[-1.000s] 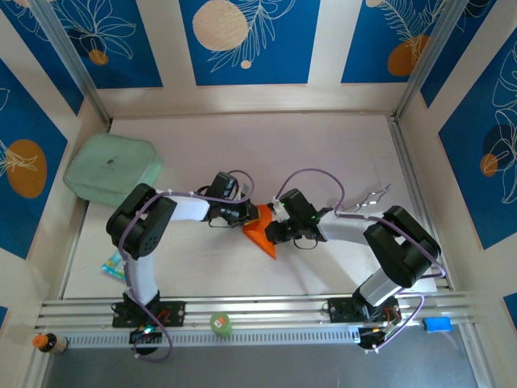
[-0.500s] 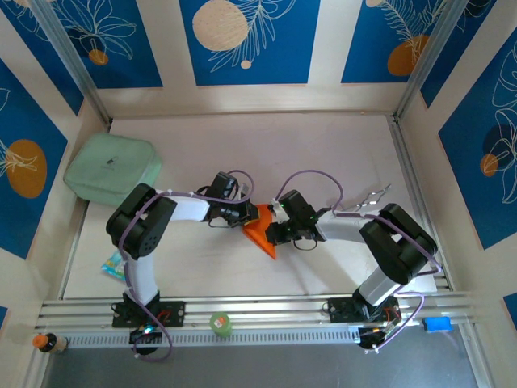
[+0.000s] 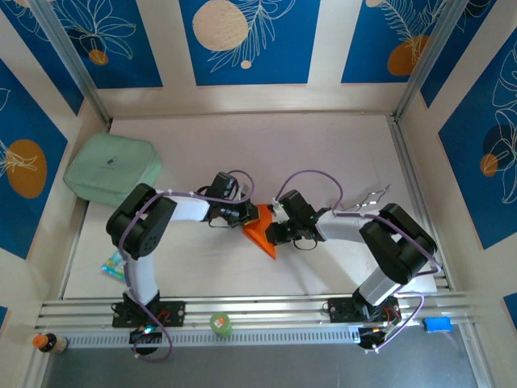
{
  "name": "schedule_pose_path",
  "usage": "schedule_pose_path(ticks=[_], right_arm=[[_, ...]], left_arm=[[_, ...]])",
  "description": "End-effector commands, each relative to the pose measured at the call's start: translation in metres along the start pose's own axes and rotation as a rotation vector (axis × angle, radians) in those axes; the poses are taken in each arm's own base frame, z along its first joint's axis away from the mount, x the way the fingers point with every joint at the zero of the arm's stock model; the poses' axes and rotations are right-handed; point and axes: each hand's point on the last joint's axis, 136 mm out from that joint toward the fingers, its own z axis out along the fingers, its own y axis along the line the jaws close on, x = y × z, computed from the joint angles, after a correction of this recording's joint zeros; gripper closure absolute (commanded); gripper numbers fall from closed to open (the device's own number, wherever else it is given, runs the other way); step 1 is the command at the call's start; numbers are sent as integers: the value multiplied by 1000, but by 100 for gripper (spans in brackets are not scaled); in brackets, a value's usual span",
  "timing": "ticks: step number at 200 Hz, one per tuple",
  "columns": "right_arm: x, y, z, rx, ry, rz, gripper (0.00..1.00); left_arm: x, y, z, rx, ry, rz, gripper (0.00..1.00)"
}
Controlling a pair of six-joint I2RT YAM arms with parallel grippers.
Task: Fold a paper plane with a square sheet of paper (pick it up from the middle)
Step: Third fold the triangle at the center of the table.
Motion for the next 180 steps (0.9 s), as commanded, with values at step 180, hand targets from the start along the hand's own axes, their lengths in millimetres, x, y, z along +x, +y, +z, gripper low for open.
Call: schedule_pose_path(ticks=[180], right_arm=[[-12, 6, -9, -19, -35, -2, 95]], left_arm=[[5, 16, 4, -32, 21, -37, 89]])
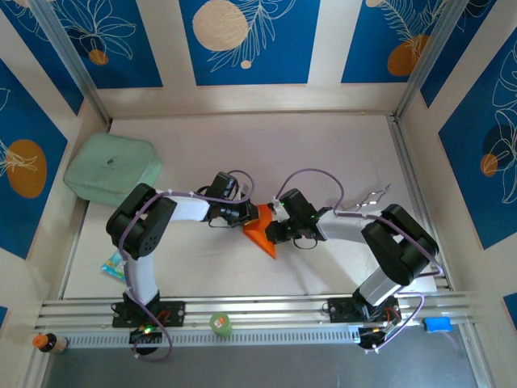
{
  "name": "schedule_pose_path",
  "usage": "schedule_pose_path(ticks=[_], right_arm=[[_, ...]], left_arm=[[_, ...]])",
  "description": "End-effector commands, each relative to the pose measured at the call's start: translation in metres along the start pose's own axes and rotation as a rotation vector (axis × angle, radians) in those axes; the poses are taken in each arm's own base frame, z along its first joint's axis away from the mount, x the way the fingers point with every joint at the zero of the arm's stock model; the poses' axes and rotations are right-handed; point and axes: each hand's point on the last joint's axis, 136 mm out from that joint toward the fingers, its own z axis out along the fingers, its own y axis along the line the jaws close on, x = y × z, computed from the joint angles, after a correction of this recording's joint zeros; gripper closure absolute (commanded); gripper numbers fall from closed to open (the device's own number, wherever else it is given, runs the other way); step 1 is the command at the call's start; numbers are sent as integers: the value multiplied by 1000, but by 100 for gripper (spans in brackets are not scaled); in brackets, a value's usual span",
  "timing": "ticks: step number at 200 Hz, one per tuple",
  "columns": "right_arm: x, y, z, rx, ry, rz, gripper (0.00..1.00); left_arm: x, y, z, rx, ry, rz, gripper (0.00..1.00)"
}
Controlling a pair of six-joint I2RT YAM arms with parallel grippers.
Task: Fold a paper plane with a square sheet of paper (pick it up from the middle)
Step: Third fold the triangle at the center of the table.
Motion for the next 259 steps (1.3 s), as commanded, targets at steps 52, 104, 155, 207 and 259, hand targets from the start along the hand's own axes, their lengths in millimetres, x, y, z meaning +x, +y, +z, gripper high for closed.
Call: schedule_pose_path(ticks=[52, 104, 155, 207, 259], right_arm=[[-6, 5, -2, -19, -1, 0, 95], [1, 2, 1, -13, 20, 7, 95], [6, -1, 3, 3, 41, 16, 95], [9, 1, 4, -9, 49, 19, 95], [10, -2, 7, 1, 58, 24, 95]], left_arm=[[5, 16, 4, -30, 19, -36, 90], [6, 16, 4, -33, 21, -36, 90], [5, 15, 4, -32, 20, -33, 90], [4, 15, 3, -35, 21, -32, 90], [1, 10, 2, -34, 20, -17, 88]])
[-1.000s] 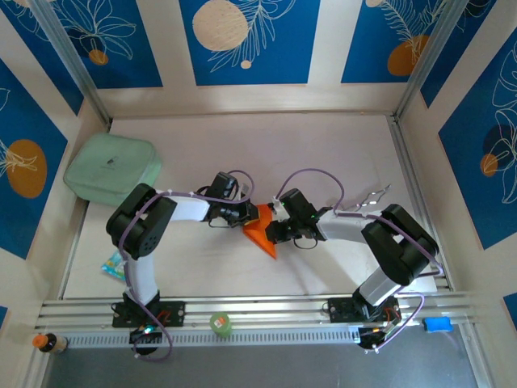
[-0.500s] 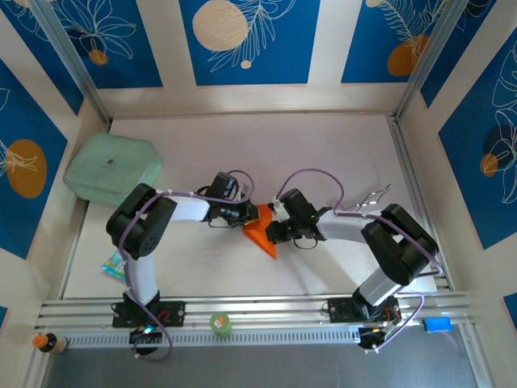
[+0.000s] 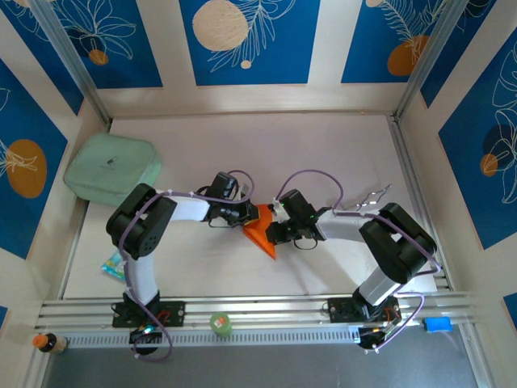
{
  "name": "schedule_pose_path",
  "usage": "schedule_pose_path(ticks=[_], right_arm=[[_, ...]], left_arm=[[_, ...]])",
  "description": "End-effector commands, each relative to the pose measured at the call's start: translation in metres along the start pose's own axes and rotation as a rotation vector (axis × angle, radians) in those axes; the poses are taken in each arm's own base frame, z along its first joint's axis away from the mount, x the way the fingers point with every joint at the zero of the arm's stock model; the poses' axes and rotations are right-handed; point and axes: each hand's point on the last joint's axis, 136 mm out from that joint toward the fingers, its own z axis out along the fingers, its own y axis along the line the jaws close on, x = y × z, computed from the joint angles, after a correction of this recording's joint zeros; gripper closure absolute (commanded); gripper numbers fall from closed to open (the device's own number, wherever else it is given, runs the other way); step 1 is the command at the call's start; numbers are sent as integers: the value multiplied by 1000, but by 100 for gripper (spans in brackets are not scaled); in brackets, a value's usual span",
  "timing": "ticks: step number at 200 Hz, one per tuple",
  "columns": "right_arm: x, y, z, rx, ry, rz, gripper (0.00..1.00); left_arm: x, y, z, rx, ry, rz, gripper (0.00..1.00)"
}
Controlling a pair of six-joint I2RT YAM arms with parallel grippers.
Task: Fold a paper plane with a square sheet of paper (pick it up from the middle)
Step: Third fold the triangle at the center of the table.
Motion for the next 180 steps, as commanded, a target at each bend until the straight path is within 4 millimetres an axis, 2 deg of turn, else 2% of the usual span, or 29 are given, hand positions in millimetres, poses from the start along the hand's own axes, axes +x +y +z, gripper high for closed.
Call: schedule_pose_path(ticks=[1, 29, 44, 67, 80, 108, 138, 165, 180], right_arm=[[5, 1, 4, -4, 34, 15, 95], [4, 1, 4, -2, 35, 17, 95], [4, 1, 4, -5, 36, 18, 95], [3, 1, 4, -1, 31, 26, 95], [1, 1, 4, 0, 27, 30, 95], [-2, 2, 5, -4, 21, 40, 95], [-4, 1, 6, 6, 16, 53, 95], [-4, -2, 6, 19, 14, 61, 95], [-4, -2, 6, 20, 13, 63, 95]], left_arm=[[1, 10, 2, -35, 20, -18, 88], [-8, -4, -3, -29, 8, 27, 85], [-16, -15, -9, -35, -11, 64, 80], [-25, -31, -27, -47, -65, 106, 71], [-25, -36, -37, -50, -91, 117, 70], [-14, -45, -50, 16, -111, 100, 80], [8, -53, -58, 124, -135, 56, 92], [26, -55, -60, 183, -154, 20, 99], [35, -56, -55, 208, -153, 6, 100]])
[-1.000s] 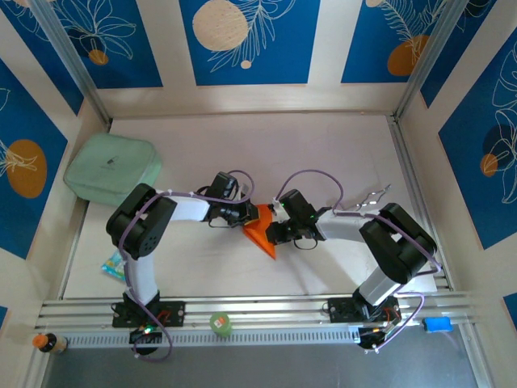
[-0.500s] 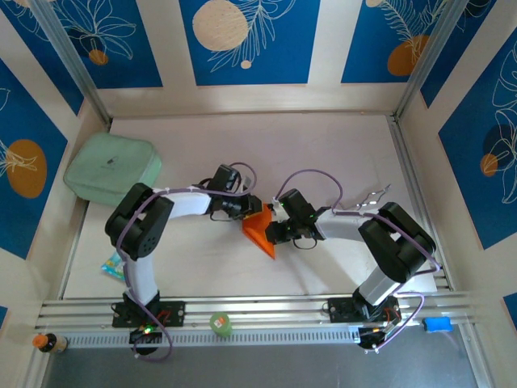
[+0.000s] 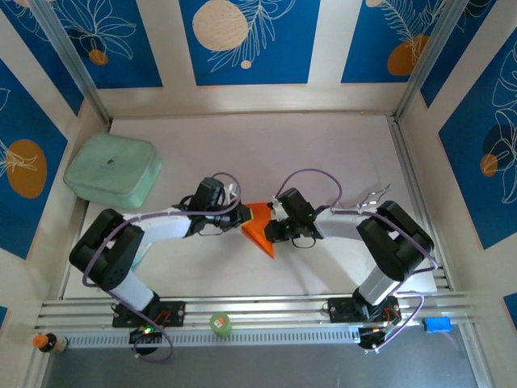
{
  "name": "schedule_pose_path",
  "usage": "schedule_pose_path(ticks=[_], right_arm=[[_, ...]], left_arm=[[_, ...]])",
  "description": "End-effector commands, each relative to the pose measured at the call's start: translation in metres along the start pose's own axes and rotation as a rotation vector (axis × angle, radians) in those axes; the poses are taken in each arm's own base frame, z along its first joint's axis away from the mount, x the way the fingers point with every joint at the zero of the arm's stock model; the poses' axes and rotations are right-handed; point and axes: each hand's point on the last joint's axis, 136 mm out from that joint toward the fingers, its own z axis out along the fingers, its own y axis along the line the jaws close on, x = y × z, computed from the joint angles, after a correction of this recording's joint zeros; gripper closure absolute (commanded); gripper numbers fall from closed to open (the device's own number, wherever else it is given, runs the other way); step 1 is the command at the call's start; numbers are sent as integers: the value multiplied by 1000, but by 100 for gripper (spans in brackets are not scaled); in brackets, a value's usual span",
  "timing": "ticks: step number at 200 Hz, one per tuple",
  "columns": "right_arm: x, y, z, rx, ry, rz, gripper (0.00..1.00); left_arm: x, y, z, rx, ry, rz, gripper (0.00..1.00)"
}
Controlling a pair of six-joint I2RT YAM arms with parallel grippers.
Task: Fold a paper plane with a square sheet of paper (pick it up from the middle)
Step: Third fold the triangle at the center of the table.
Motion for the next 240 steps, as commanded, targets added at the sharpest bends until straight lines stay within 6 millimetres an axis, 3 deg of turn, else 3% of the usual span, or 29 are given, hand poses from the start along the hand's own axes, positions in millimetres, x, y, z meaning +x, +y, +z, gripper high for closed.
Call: schedule_pose_path(ticks=[1, 71, 123, 240], right_arm=[[1, -4, 3, 23, 13, 22, 95], [1, -4, 0, 27, 11, 20, 95], [1, -4, 0, 28, 9, 22, 95], [2, -4, 1, 26, 13, 20, 95]], left_arm=[[4, -24, 1, 110, -35, -19, 100], [27, -1, 29, 122, -5, -100, 100], [33, 15, 25, 38, 7, -100, 100], [35, 26, 34, 22, 23, -114, 100]])
